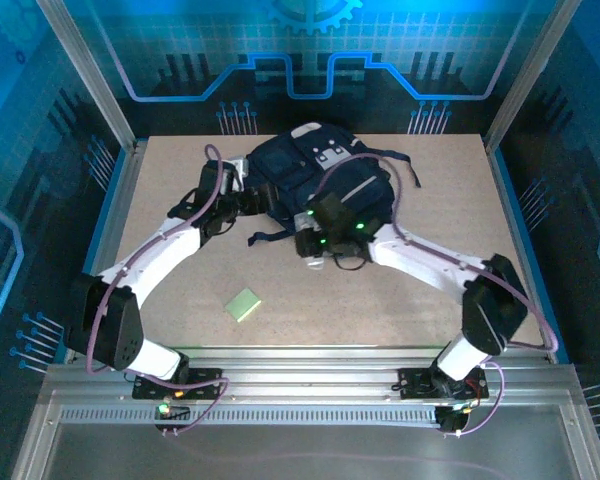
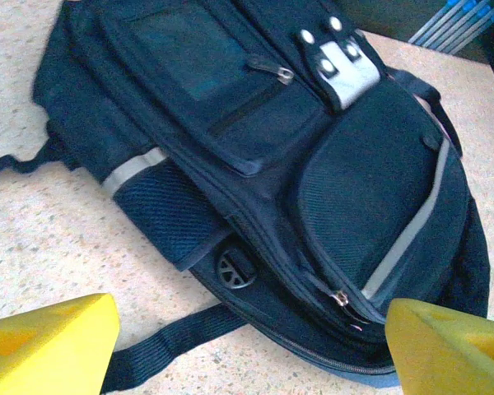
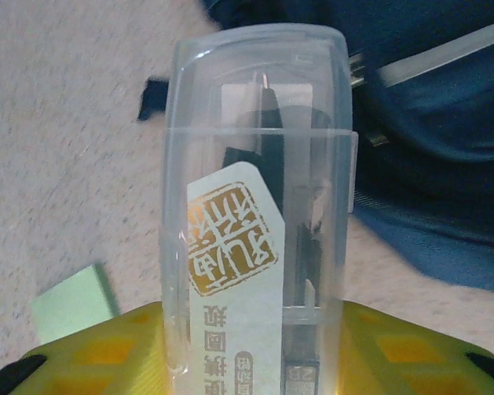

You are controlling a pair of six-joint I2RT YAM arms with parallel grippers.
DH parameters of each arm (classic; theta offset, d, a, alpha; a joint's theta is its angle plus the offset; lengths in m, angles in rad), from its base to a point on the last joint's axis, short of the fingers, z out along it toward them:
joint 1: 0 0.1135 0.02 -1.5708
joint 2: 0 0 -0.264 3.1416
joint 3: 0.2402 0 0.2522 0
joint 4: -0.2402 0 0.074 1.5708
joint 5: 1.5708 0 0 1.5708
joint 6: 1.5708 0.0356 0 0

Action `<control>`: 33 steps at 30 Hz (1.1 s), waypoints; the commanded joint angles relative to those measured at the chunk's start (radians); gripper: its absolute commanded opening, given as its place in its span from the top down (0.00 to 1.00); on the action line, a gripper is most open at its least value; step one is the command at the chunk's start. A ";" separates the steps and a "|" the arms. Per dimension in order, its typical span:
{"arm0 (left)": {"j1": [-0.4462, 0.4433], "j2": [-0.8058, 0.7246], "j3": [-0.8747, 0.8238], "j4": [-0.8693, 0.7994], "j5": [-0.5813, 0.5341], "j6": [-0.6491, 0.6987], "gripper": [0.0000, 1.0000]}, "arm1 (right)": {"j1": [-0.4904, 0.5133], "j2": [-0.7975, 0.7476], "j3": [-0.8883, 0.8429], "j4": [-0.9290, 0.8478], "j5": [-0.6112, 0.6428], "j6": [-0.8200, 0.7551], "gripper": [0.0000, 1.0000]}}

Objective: Pack the student bag

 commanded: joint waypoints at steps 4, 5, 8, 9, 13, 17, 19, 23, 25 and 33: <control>-0.159 0.075 0.107 0.031 -0.035 0.240 0.13 | -0.231 -0.133 -0.122 -0.007 -0.014 -0.077 0.54; -0.181 0.093 0.126 0.017 -0.045 0.266 0.13 | -0.268 -0.147 -0.131 -0.012 -0.021 -0.081 0.54; -0.245 0.170 0.199 -0.005 -0.076 0.324 0.13 | -0.373 -0.190 -0.168 -0.008 -0.028 -0.103 0.54; -0.266 0.199 0.229 -0.012 -0.078 0.346 0.13 | -0.406 -0.204 -0.181 -0.007 -0.030 -0.108 0.54; -0.347 0.343 0.365 -0.056 -0.126 0.435 0.11 | -0.521 -0.267 -0.233 0.011 -0.089 -0.116 0.54; -0.377 0.483 0.509 -0.091 -0.132 0.465 0.11 | -0.605 -0.322 -0.268 0.009 -0.141 -0.126 0.54; -0.382 0.560 0.590 -0.122 -0.127 0.468 0.11 | -0.651 -0.353 -0.287 0.011 -0.182 -0.126 0.54; -0.396 0.701 0.757 -0.228 -0.171 0.493 0.17 | -0.703 -0.408 -0.342 0.031 -0.229 -0.119 0.54; -0.396 0.755 0.816 -0.269 -0.171 0.491 0.20 | -0.718 -0.426 -0.375 0.045 -0.234 -0.116 0.54; -0.397 0.855 0.893 -0.343 -0.231 0.496 0.22 | -0.747 -0.398 -0.398 0.082 -0.293 -0.096 0.54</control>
